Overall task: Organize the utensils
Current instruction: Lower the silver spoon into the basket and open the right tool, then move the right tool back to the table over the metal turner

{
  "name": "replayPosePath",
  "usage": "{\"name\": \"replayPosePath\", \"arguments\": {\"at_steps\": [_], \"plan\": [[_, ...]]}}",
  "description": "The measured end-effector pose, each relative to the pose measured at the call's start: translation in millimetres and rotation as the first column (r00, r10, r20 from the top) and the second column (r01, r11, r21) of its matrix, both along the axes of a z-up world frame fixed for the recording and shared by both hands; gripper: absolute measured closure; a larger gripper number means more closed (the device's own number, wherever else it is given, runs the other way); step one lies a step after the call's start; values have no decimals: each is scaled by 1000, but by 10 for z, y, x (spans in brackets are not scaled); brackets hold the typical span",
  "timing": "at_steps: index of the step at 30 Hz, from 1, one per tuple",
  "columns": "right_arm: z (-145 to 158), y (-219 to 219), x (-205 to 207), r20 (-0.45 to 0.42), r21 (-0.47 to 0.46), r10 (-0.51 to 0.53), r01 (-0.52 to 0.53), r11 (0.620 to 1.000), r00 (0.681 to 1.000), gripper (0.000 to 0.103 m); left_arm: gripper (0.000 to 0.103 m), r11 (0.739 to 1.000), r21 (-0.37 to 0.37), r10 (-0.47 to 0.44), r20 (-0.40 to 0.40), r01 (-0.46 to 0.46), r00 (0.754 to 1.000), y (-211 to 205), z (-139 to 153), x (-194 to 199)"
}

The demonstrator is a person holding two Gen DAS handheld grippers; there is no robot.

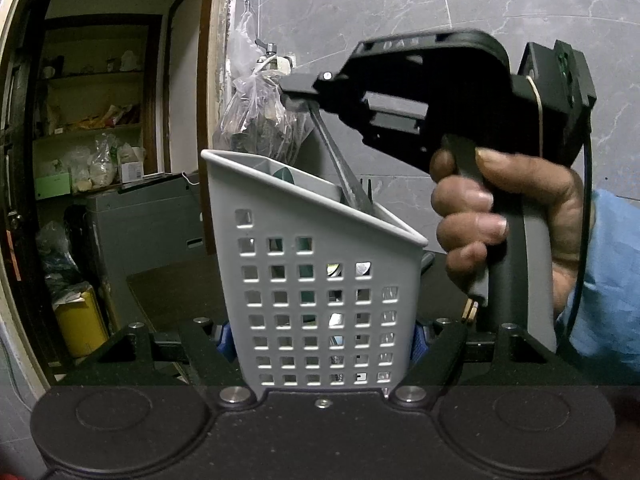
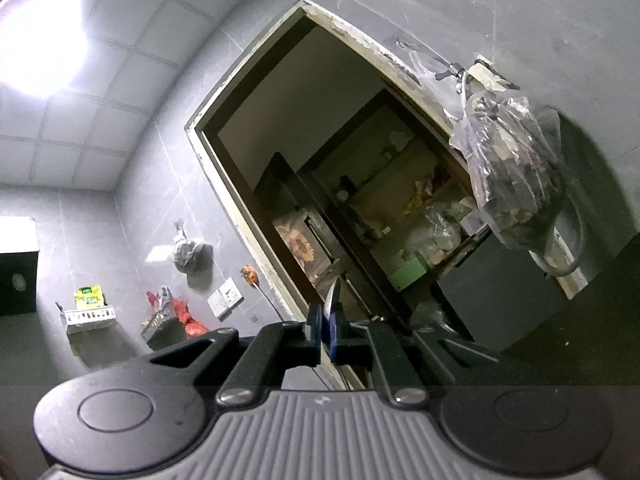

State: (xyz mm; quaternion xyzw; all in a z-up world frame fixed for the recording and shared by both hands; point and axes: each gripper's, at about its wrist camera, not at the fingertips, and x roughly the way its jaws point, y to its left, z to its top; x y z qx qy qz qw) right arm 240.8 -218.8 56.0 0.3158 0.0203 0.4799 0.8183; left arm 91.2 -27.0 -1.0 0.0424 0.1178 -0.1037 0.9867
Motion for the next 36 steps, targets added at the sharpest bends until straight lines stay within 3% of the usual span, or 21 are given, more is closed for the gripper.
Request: {"name": "replayPosePath", "arguments": {"at_steps": [10,15,22,30,36], "plan": [[-98,-112,-103,21,-95,-57,59,994,998,98,27,1000,-1,-1,0,1,1000,5,-1,1],[-92,-199,-311,89,-176,-91,105,979,992,96,27,1000,-2,-2,-1,2,1000,-3,-2,-2],[-50,-97,-764,266,-367,-82,179,913,961,96,27,1000,-2,-2,-1,2,1000,-3,-2,-3],[-89,57,-1059,312,-491,-66,221,843,948,95,27,1000,-2,-2,-1,2,1000,-3,-2,-4],[-130,66,-1158,320,-533,-68,239,812,945,76,27,1000,-1,-2,-1,2,1000,-2,-3,-5]]}}
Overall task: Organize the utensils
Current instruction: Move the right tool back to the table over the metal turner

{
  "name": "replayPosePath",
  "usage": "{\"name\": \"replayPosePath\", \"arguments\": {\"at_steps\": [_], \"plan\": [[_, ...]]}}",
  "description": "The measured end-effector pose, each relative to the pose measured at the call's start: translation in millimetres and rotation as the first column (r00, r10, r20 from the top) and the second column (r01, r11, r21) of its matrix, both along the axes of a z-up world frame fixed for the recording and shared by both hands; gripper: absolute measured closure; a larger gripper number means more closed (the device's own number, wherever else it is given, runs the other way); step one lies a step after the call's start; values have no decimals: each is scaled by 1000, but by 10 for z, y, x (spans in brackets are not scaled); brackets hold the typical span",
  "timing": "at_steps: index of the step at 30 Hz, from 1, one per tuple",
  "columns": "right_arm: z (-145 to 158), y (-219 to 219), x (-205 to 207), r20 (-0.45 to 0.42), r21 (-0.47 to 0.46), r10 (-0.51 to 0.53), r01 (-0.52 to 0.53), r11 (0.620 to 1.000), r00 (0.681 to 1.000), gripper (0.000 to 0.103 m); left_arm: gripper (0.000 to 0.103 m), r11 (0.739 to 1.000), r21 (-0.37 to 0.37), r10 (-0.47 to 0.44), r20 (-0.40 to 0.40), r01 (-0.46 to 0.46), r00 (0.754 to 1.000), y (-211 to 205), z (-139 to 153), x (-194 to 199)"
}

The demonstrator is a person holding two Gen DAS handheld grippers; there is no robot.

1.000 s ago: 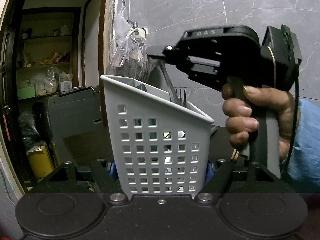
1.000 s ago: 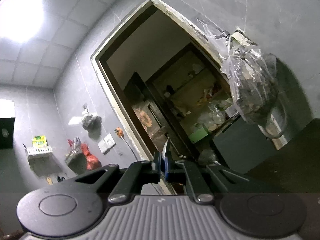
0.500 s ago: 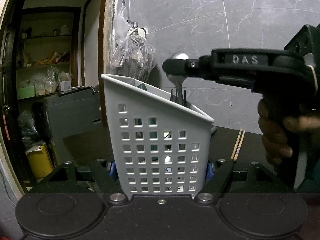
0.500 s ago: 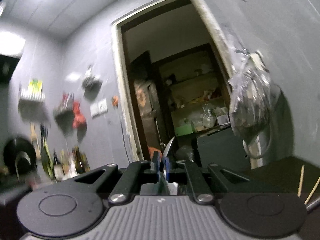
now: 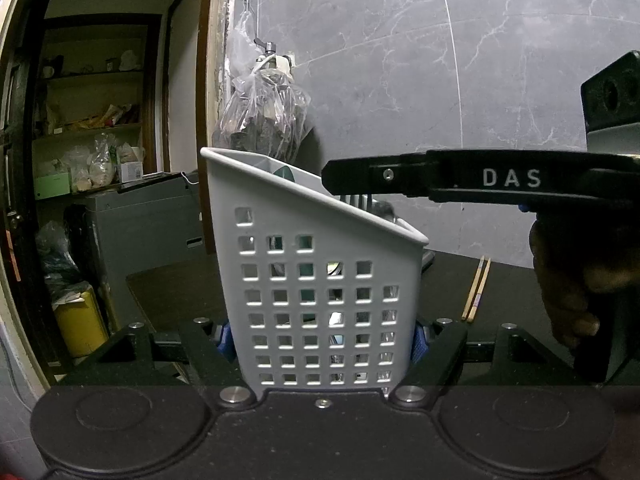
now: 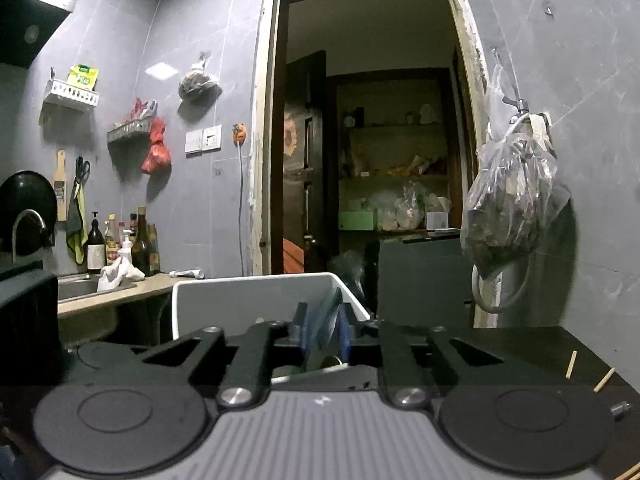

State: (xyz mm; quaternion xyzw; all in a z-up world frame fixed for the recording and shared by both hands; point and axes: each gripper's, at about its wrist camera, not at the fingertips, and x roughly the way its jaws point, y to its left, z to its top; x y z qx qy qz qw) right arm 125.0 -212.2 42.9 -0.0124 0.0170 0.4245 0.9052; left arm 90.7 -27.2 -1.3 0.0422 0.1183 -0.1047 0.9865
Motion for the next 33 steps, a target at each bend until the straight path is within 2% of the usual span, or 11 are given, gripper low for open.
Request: {"name": "replayPosePath", "arguments": {"at_steps": [3,8,11,13,15,18,22,26,29,33], "plan": [[15,-12,-7,7,-1,-3,3,1000,1000,69,27,1000,1,0,-1,0,1000,-1,-4,3],[43,-19,-30,13,0,1,-1,1000,1000,50,27,1000,2,1,-2,-1,1000,0,-10,7],[62,-44,-46,16,6,-1,1,1000,1000,37,27,1000,2,0,-2,0,1000,0,-10,6],[81,-65,-54,20,7,-6,6,1000,1000,21,27,1000,2,0,-2,0,1000,1,-11,6],[106,-99,-67,30,12,-17,17,1000,999,11,27,1000,2,1,-2,-1,1000,0,-10,6],[143,-179,-80,42,32,-45,44,999,998,2,27,1000,1,1,-3,-1,1000,2,-13,6],[165,-291,-32,29,52,-108,106,993,994,0,27,1000,3,2,-6,-2,1000,-1,-16,18],[143,-438,122,-44,93,-207,210,973,977,0,27,1000,3,2,-6,-2,1000,-4,-15,19],[99,-515,302,-121,91,-304,316,945,945,0,27,1000,3,2,-6,-2,1000,-3,-16,18],[-9,-555,616,-234,17,-436,452,892,869,0,27,1000,3,2,-6,-2,1000,-5,-15,18]]}}
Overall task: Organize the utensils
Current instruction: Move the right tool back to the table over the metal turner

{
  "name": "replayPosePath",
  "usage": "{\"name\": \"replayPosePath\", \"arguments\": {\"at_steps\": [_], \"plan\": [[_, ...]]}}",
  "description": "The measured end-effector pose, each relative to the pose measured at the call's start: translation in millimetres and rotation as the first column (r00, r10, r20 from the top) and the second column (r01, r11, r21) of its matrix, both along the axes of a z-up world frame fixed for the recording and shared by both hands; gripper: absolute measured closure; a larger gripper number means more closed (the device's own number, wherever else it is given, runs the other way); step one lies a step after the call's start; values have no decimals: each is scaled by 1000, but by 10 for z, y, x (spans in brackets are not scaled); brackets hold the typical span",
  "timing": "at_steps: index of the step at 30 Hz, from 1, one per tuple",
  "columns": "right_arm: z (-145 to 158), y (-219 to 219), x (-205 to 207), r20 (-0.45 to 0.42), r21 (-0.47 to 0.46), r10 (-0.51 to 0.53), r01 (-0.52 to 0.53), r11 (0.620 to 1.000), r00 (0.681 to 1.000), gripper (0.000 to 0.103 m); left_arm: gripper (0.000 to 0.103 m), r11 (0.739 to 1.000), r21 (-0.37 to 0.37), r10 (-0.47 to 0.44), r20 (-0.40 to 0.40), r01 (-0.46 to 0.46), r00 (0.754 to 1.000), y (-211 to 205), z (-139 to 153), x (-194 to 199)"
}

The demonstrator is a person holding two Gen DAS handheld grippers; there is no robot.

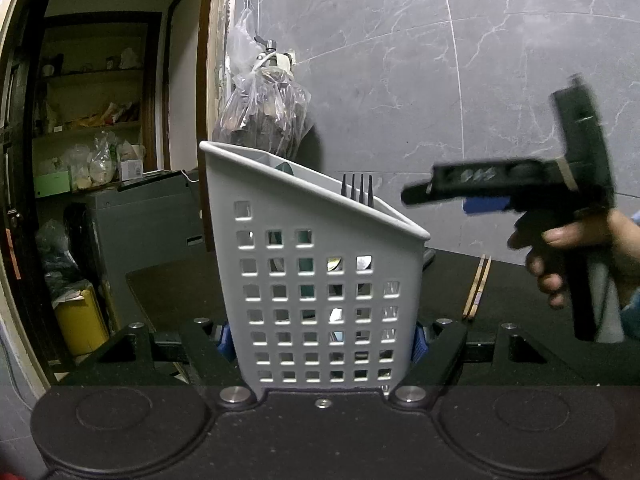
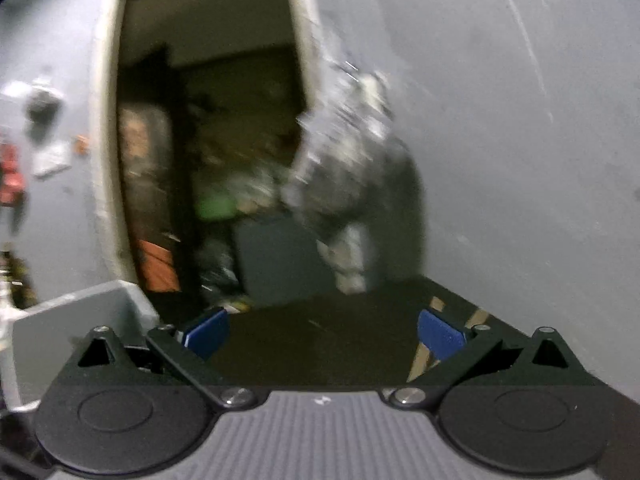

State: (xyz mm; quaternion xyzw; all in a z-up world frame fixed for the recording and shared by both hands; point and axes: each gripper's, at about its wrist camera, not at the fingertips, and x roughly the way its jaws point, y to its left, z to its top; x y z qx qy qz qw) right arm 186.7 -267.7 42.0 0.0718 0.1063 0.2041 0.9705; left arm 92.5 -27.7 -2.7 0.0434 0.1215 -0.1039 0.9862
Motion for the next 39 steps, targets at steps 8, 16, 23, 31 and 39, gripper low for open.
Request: {"name": "replayPosePath", "arguments": {"at_steps": [8,16,23,31,39], "plan": [[-280,-108,682,-295,-16,-230,236,972,928,0,26,1000,12,1,-1,-1,1000,-9,-6,15],[-466,-113,983,-387,-36,-281,291,956,878,0,26,1000,13,0,-3,0,1000,-19,-3,19],[-484,-106,1006,-407,-59,-304,308,950,861,0,26,1000,14,1,-3,-1,1000,-18,-1,16],[-596,-16,1238,-454,-125,-359,340,932,815,0,26,1000,13,0,-3,0,1000,-17,-1,15],[-681,100,1424,-450,-169,-396,360,918,800,1,26,1000,11,-1,-4,1,1000,-14,2,13]]}}
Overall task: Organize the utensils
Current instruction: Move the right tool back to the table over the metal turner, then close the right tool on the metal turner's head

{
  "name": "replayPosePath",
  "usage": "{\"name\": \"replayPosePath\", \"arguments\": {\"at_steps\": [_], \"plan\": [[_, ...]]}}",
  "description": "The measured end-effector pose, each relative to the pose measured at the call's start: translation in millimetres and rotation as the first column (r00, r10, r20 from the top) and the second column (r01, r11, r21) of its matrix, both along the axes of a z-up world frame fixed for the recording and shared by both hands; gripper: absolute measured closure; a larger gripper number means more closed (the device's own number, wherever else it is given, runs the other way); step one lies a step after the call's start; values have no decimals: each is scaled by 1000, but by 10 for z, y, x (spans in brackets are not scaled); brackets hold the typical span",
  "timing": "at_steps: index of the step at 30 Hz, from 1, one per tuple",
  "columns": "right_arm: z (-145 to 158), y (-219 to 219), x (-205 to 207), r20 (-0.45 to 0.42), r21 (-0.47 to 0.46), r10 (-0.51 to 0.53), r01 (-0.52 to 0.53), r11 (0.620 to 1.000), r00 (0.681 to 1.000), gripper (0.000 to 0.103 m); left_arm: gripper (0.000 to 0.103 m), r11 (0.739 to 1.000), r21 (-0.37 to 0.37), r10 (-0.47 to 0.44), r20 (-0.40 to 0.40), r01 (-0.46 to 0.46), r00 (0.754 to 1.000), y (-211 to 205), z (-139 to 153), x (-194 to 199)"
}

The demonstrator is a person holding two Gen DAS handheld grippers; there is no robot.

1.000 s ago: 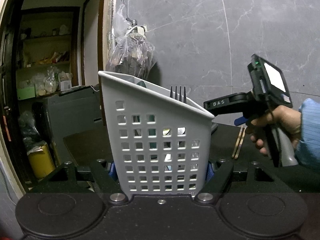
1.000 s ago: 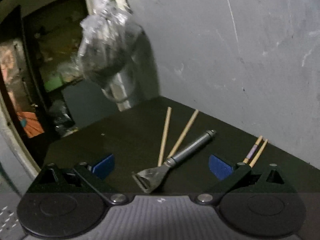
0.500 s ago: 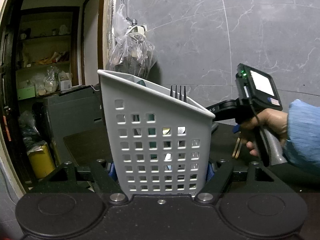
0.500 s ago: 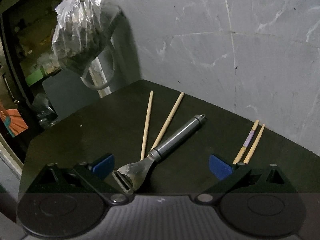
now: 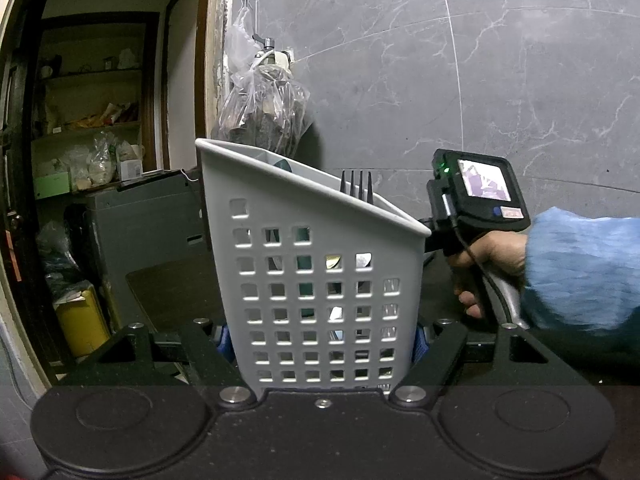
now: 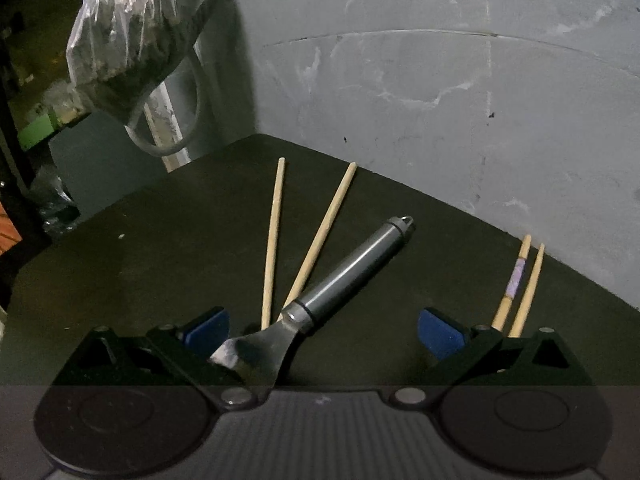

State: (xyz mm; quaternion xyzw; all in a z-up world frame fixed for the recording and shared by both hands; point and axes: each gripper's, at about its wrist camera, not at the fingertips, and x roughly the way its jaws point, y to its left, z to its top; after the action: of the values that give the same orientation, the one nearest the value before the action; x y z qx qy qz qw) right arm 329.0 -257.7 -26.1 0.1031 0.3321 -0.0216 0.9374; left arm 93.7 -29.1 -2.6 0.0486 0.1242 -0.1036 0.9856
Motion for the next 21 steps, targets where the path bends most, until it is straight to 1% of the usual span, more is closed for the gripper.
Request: {"name": "replayPosePath", "arguments": {"at_steps": [4,8,14,17,18,19,20,21], "plan": [[-32,57,42,7,-56,-1,1,998,1000,2,26,1000,-1,-1,0,1,1000,4,-1,3],[-36,60,9,7,-76,13,-12,997,1000,5,26,1000,-3,-3,-2,3,1000,3,-1,1],[-7,0,-179,13,-63,70,-69,996,997,18,26,1000,-5,-4,-3,4,1000,4,-9,19],[19,-71,-316,17,-36,101,-101,994,995,30,26,1000,-6,-5,-4,5,1000,5,-10,23],[27,-96,-356,20,-29,111,-110,993,994,36,26,1000,-7,-5,-5,5,1000,6,-9,24],[32,-121,-394,23,-20,121,-121,992,992,44,27,1000,-7,-5,-5,5,1000,8,-9,24],[36,-143,-418,25,-12,128,-128,992,991,49,27,1000,-8,-5,-5,5,1000,8,-9,24],[39,-159,-440,26,-6,133,-133,991,991,57,27,1000,-9,-5,-5,5,1000,11,-7,23]]}}
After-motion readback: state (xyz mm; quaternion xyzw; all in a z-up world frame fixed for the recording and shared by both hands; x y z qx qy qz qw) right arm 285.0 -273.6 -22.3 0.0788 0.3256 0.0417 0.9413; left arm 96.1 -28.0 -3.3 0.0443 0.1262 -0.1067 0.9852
